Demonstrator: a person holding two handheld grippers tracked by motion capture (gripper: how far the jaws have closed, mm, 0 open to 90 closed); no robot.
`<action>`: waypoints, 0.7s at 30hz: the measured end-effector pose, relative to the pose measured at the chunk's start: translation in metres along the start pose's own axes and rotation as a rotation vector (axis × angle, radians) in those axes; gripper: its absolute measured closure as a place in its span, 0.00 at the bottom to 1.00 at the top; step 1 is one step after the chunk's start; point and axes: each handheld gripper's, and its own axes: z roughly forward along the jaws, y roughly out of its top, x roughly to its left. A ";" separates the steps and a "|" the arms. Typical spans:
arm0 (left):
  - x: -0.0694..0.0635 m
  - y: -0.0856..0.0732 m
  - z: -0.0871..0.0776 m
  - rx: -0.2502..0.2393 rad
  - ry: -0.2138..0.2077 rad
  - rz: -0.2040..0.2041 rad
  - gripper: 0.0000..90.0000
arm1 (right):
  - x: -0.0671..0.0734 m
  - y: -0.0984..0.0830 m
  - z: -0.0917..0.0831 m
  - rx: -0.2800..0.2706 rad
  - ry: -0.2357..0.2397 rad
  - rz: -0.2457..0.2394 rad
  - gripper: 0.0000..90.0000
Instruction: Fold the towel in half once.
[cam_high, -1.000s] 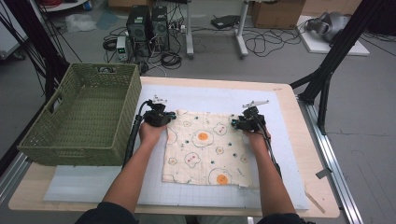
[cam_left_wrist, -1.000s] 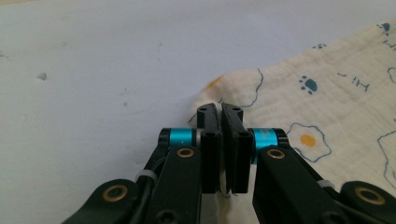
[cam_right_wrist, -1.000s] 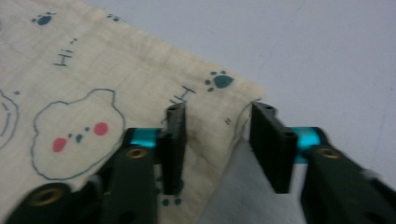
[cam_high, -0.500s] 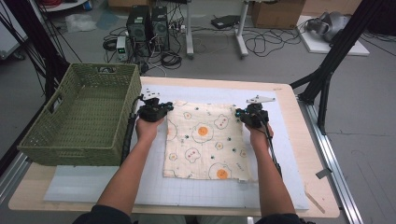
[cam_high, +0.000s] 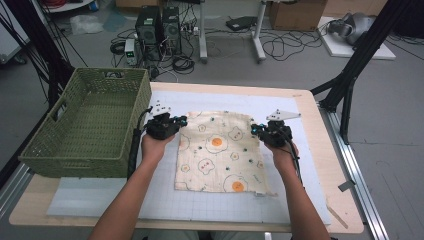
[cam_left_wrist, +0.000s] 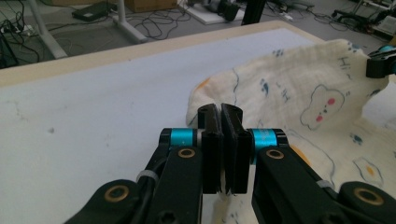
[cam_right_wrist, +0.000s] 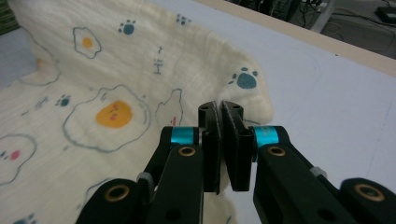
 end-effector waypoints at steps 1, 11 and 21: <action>-0.002 -0.003 -0.004 -0.007 -0.006 0.001 0.96 | 0.003 -0.001 -0.003 0.012 0.005 -0.005 0.96; -0.022 -0.019 -0.030 -0.034 -0.054 0.021 0.96 | 0.024 -0.022 -0.031 -0.032 0.023 -0.021 0.96; -0.035 -0.041 -0.047 -0.009 -0.083 0.046 0.96 | 0.035 -0.048 -0.051 -0.032 0.029 -0.027 0.96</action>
